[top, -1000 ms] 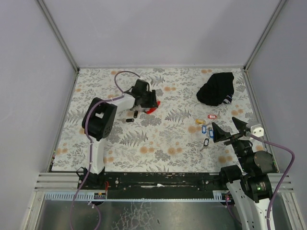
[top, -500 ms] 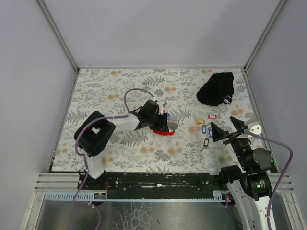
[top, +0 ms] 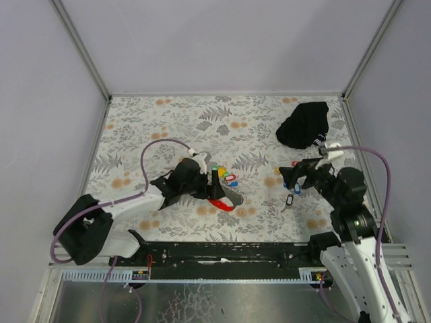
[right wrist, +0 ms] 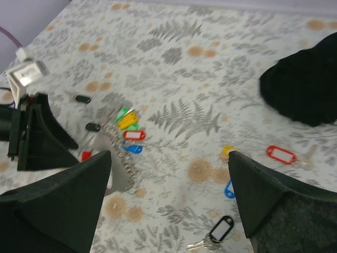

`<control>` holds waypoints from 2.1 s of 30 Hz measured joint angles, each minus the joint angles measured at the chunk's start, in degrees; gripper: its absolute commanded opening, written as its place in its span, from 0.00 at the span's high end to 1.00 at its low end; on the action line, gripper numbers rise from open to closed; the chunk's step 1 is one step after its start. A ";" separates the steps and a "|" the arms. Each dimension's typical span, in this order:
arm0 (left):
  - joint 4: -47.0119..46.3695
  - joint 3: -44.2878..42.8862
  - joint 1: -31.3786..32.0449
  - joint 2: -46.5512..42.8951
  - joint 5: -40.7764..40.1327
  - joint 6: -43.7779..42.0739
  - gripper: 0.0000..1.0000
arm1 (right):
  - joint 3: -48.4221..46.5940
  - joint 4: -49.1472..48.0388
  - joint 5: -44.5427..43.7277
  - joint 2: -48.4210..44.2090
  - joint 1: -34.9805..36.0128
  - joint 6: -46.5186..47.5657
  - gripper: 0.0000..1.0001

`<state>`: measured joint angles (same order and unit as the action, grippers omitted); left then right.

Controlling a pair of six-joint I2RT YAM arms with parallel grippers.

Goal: Put the keys on the keyring

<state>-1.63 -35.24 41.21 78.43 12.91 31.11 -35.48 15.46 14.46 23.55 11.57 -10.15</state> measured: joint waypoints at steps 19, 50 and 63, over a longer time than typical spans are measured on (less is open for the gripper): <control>-5.51 15.76 -7.19 -12.85 -4.76 10.91 0.16 | -3.26 -8.52 16.57 50.25 9.49 -3.96 0.34; -16.79 19.17 -7.19 -8.57 1.03 21.31 0.17 | -5.14 -29.88 17.29 74.38 19.30 -16.81 0.73; -20.02 21.59 -7.19 -9.27 1.09 26.51 0.17 | 4.15 -45.42 16.72 72.98 19.32 -30.77 1.00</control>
<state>-21.65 -13.65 34.02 69.17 14.00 57.63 -31.33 -29.95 31.18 96.53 30.89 -40.93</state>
